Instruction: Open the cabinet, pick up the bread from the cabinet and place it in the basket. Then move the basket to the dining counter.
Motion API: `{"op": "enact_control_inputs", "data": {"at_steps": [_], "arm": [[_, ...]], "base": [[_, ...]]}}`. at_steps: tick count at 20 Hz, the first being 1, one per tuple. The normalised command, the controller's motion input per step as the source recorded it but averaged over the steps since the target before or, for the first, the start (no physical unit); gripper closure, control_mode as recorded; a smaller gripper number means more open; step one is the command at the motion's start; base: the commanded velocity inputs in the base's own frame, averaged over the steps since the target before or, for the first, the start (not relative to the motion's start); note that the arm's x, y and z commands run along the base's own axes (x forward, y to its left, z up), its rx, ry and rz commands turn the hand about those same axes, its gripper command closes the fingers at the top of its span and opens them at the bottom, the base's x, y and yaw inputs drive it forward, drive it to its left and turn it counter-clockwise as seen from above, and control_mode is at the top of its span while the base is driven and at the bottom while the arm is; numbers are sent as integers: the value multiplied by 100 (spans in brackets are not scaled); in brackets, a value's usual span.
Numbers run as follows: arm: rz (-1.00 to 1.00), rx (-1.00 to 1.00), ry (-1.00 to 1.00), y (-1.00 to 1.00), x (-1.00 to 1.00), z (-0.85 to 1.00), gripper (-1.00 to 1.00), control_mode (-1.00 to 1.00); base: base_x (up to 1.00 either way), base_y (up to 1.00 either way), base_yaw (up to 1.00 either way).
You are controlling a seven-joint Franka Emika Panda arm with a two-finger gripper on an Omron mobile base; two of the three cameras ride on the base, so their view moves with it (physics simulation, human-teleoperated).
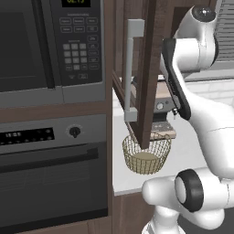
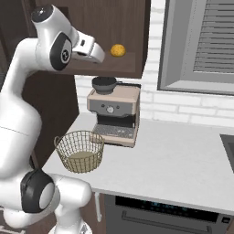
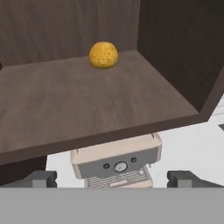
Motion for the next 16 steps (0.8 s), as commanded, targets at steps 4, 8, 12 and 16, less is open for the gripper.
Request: {"op": "enact_control_inputs", "data": {"at_steps": [4,8,12,16], "arm": [[0,0,-4,-12,61,-28,-100,-100],[0,0,-4,-7,55,-24,-100,-100],[0,0,-2,0,48,-18,-100,-100],[0,0,0,-1,57,0,-100,-100]], "base": [[0,0,0],[0,0,0],[0,0,0],[0,0,0]]}}
